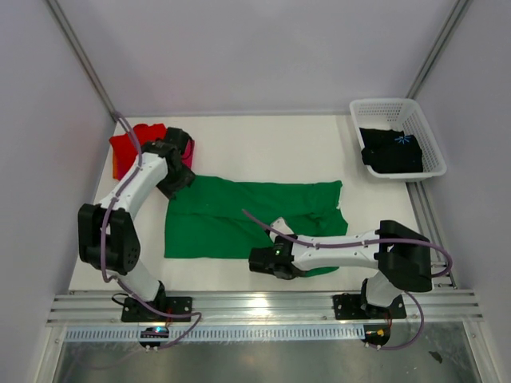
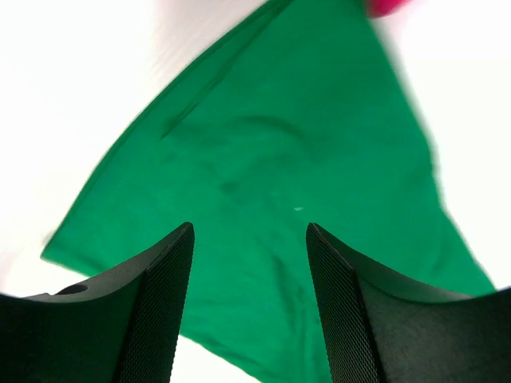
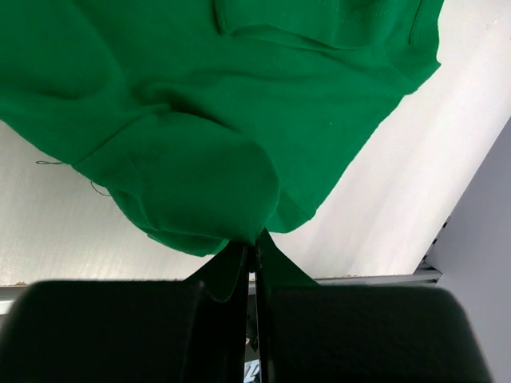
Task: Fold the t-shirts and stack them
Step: Grap the side of the flattened tshirt closest away from the robot with both arms
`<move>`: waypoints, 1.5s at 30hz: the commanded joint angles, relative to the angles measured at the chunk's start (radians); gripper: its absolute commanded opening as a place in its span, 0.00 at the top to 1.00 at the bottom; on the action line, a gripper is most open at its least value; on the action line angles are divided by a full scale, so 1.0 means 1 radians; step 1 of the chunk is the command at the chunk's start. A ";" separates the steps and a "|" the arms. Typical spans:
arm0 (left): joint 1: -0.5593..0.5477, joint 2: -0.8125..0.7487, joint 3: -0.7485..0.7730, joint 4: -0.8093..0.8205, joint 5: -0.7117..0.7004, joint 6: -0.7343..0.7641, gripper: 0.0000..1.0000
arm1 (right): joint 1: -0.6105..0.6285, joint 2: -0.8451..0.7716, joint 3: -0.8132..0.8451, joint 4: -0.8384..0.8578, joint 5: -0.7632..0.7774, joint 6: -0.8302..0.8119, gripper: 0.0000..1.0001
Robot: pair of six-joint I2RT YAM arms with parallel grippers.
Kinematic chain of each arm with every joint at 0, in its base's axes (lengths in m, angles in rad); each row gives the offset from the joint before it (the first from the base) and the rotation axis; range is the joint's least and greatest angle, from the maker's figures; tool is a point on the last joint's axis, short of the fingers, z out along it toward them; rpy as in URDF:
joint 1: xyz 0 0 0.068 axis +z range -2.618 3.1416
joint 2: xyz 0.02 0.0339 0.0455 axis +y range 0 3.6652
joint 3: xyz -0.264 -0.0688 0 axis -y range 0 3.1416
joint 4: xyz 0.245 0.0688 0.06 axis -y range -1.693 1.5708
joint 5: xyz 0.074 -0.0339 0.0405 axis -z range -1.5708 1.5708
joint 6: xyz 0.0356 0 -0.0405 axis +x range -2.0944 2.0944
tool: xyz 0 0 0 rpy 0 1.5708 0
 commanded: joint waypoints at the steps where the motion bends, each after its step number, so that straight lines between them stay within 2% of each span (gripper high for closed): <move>1: 0.005 -0.028 -0.154 -0.049 -0.035 -0.176 0.39 | -0.002 0.005 0.006 0.034 0.016 -0.017 0.97; 11: 0.002 -0.172 -0.412 -0.110 -0.093 -0.497 0.40 | -0.002 -0.004 0.003 0.050 0.022 -0.037 0.97; 25: -0.020 -0.346 -0.598 -0.112 -0.107 -0.636 0.41 | -0.002 -0.007 0.000 0.065 0.020 -0.046 0.97; 45: -0.021 -0.340 -0.728 -0.024 -0.118 -0.652 0.41 | -0.002 -0.006 0.000 0.068 0.016 -0.046 0.97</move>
